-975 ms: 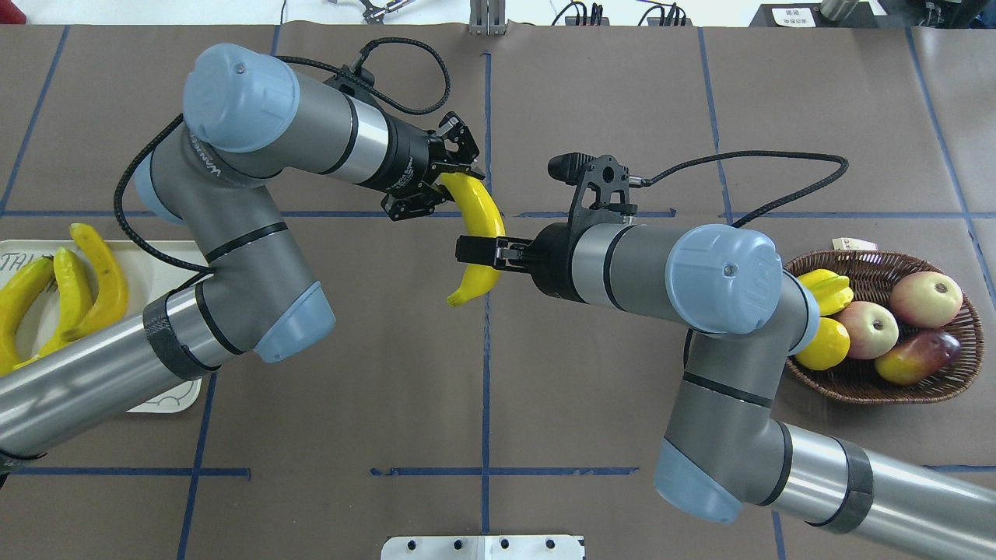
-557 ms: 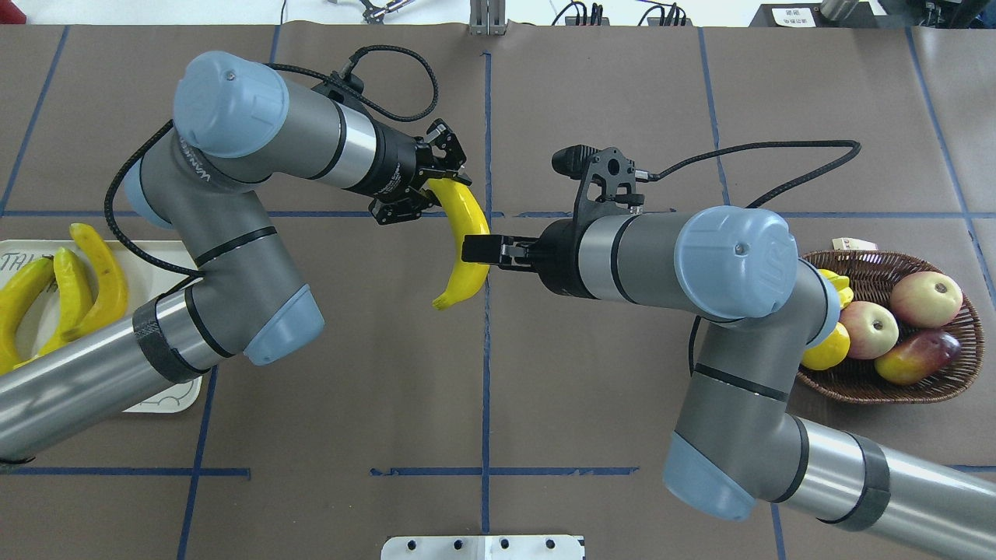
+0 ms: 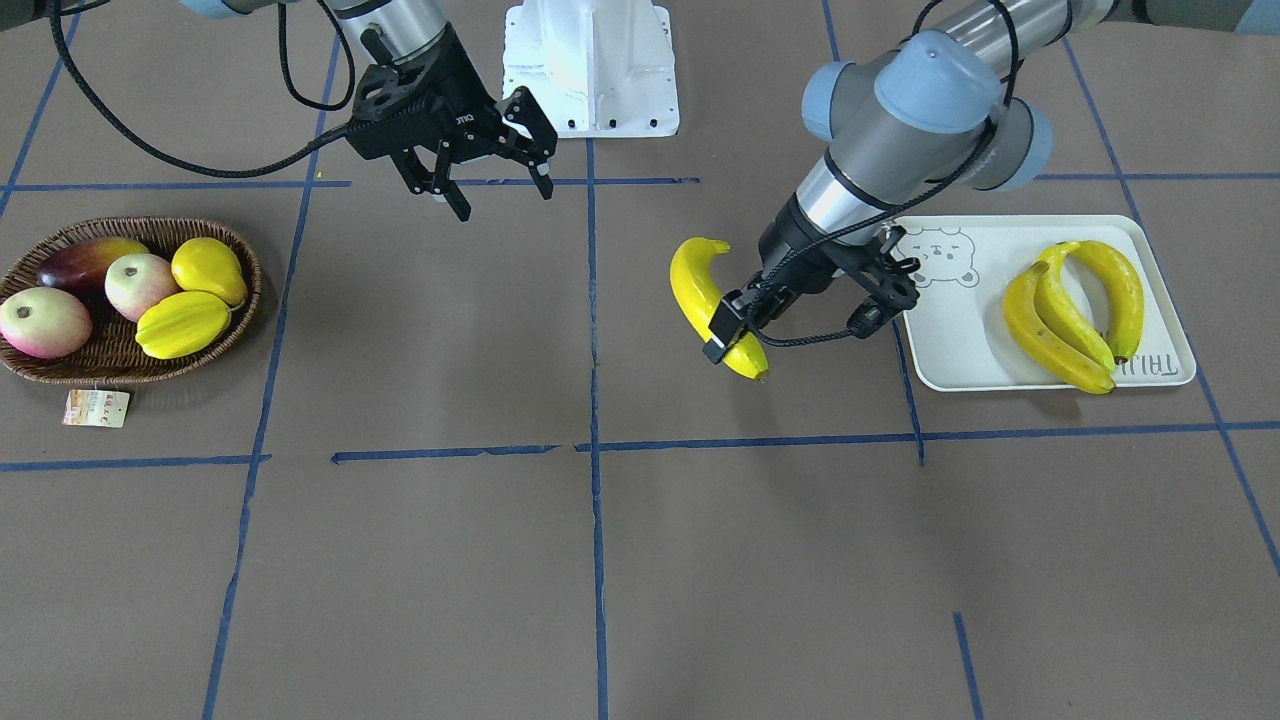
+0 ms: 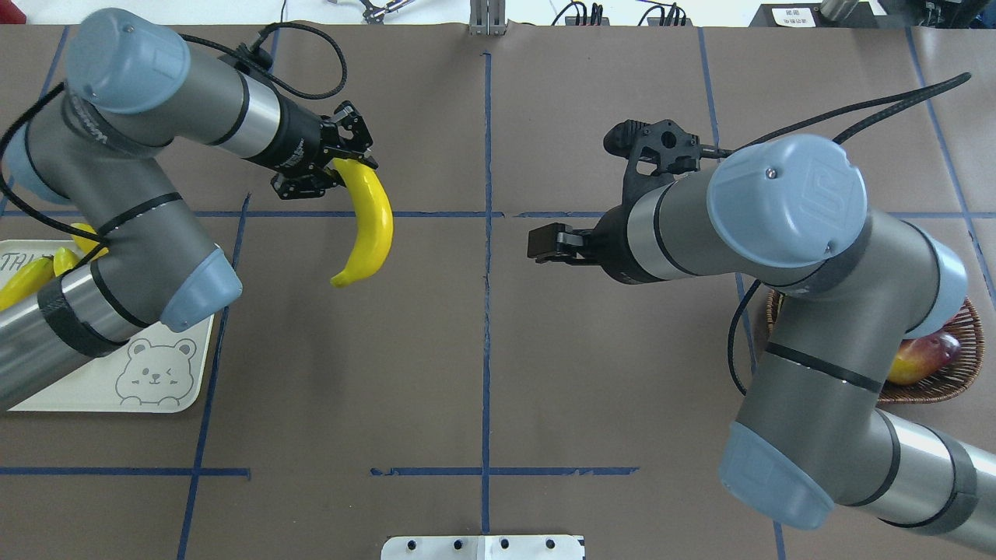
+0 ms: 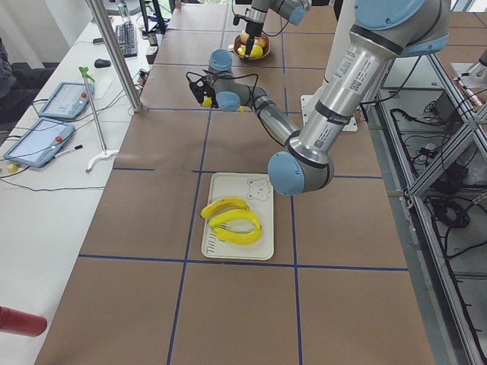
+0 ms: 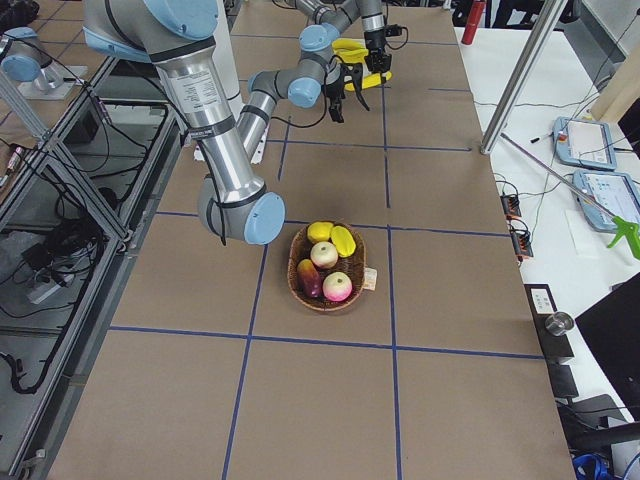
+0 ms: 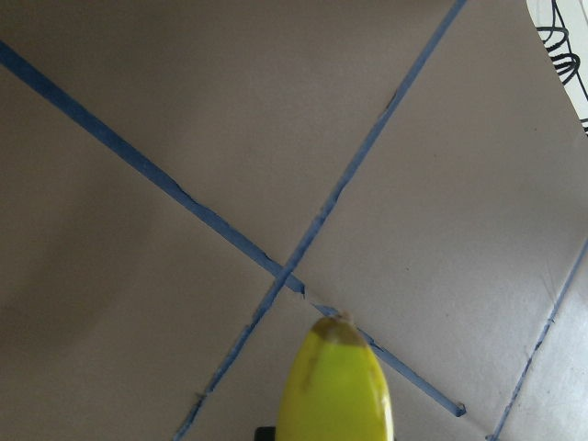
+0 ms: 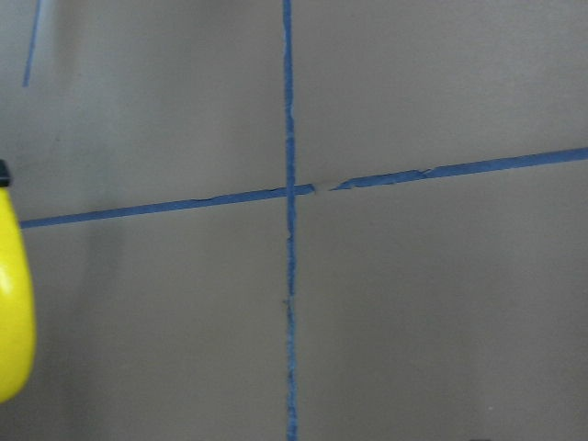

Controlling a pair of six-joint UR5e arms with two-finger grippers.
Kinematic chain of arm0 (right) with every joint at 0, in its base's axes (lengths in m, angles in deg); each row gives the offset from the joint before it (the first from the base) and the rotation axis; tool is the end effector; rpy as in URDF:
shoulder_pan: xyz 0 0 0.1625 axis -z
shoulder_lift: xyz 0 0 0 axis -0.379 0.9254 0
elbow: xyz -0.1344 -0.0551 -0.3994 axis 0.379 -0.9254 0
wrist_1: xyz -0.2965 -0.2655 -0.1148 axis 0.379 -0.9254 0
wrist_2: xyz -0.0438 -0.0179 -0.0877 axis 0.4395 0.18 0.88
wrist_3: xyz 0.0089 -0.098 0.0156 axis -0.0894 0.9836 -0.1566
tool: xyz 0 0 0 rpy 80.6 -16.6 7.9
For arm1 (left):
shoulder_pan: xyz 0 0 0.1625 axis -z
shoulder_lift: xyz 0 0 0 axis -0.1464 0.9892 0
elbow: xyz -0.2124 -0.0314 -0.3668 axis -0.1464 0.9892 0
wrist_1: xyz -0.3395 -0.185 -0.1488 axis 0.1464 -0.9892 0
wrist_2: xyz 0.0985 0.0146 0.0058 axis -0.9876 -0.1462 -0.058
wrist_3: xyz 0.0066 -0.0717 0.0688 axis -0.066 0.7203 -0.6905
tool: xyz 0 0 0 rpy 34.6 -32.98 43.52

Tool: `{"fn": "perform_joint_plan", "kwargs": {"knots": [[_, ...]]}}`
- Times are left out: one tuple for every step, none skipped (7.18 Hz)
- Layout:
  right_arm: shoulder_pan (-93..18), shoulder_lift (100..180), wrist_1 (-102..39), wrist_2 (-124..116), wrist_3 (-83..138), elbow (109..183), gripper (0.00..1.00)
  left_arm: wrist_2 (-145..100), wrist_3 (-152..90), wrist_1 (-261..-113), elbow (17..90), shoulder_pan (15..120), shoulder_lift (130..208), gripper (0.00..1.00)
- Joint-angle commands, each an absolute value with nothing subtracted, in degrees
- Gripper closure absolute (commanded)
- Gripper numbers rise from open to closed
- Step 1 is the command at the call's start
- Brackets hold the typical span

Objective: Transfer all bananas from basket to plate

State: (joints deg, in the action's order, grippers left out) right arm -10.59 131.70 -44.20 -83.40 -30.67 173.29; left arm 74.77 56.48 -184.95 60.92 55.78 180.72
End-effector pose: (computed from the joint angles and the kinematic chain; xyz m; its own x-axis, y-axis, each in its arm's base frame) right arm -0.3935 -0.3869 0.1664 0.5159 0.0225 0.8564 -0.2426 0.9626 0.1209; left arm 0.3743 -0.5330 0.2281 0.2219 -0.5165 -0.8271 0.4140 0.8179 -0.3996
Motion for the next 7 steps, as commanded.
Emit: {"fn": "perform_joint_plan", "kwargs": {"knots": [[-16.5,132.5,-54.7,-88.5,-21.6,174.4,0.0,75.5,39.8,-166.2,70.6,57.7,176.6,1.0],[-20.3,134.4,-55.7,-92.0,-15.4,174.4,0.0,75.6,33.9,-160.0,75.4,57.7,173.2,1.0],[-23.6,137.6,-55.7,-94.6,-9.2,174.4,0.0,75.6,33.6,-155.5,77.3,57.7,170.0,1.0],[-27.3,140.7,-55.7,-97.4,-2.5,174.3,0.0,75.2,34.0,-154.8,76.6,57.8,166.4,1.0],[-31.5,144.5,-55.6,-100.4,4.1,174.4,0.0,75.0,33.7,-155.5,76.4,58.5,163.3,1.0],[-36.0,149.5,-55.1,-102.9,11.9,174.5,0.0,75.0,34.2,-155.5,76.3,58.5,161.6,1.0],[-41.3,153.6,-55.3,-104.6,22.0,174.0,0.0,74.9,36.5,-156.1,74.8,58.5,161.1,1.0]]}}
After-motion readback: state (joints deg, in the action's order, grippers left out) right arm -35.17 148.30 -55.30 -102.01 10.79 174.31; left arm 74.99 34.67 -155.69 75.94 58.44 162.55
